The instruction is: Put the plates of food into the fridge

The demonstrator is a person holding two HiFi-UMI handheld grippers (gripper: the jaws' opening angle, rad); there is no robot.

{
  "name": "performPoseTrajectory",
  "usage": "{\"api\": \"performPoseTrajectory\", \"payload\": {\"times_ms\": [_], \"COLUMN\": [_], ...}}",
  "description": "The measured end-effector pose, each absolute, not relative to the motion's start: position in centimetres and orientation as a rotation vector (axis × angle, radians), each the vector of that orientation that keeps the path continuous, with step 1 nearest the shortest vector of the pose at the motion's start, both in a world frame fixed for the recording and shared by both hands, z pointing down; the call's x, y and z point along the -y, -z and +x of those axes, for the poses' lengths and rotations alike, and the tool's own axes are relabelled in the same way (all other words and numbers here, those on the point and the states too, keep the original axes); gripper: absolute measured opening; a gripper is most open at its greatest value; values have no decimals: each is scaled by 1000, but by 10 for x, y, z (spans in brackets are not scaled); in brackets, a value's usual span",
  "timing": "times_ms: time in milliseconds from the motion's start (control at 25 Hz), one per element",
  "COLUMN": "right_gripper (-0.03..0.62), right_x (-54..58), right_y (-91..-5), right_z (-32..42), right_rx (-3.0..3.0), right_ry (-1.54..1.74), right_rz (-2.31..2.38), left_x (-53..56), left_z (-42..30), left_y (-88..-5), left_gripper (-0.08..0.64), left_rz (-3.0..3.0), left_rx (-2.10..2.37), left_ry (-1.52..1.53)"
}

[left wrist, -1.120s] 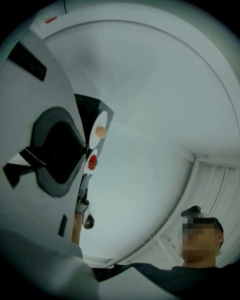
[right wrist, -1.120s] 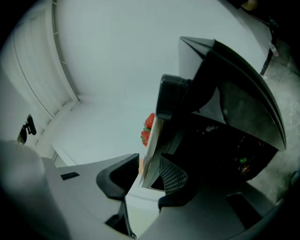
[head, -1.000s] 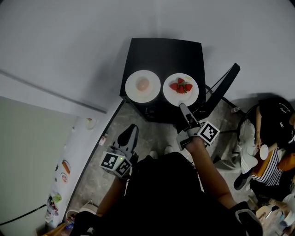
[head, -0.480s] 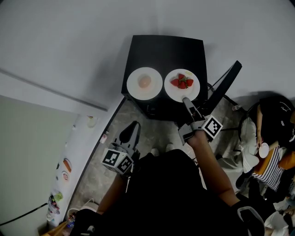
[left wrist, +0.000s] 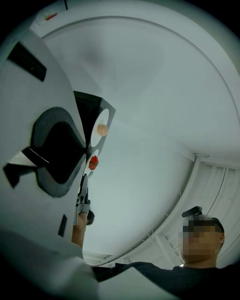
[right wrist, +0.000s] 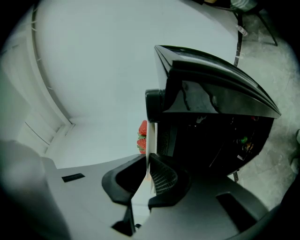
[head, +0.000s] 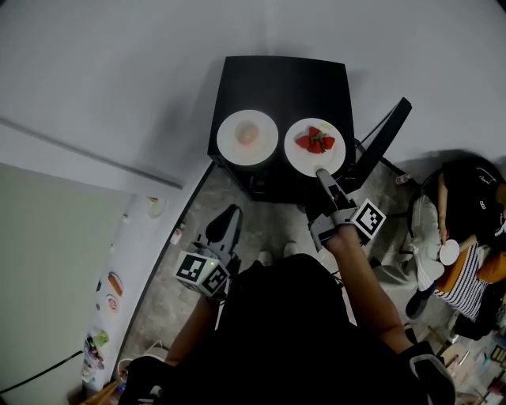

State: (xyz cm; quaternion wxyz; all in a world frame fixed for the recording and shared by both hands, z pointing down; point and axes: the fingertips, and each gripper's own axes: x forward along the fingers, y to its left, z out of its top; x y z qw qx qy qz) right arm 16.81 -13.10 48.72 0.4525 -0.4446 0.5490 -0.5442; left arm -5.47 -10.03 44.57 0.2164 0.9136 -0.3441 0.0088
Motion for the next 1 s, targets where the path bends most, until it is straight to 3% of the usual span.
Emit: {"api": "performPoseTrajectory", "payload": {"times_ms": [1000], "right_gripper": [40], "right_x": [34], "right_y": [-503], "right_z": [108], "right_rx": [-1485], "right_ry": [1458], "right_rz": [-1030], "left_x": [53], "left_z": [-64], "left_y": [-454], "left_gripper": [40], "left_rz": [2541], "left_rx": [873], "left_ry": [-43]}}
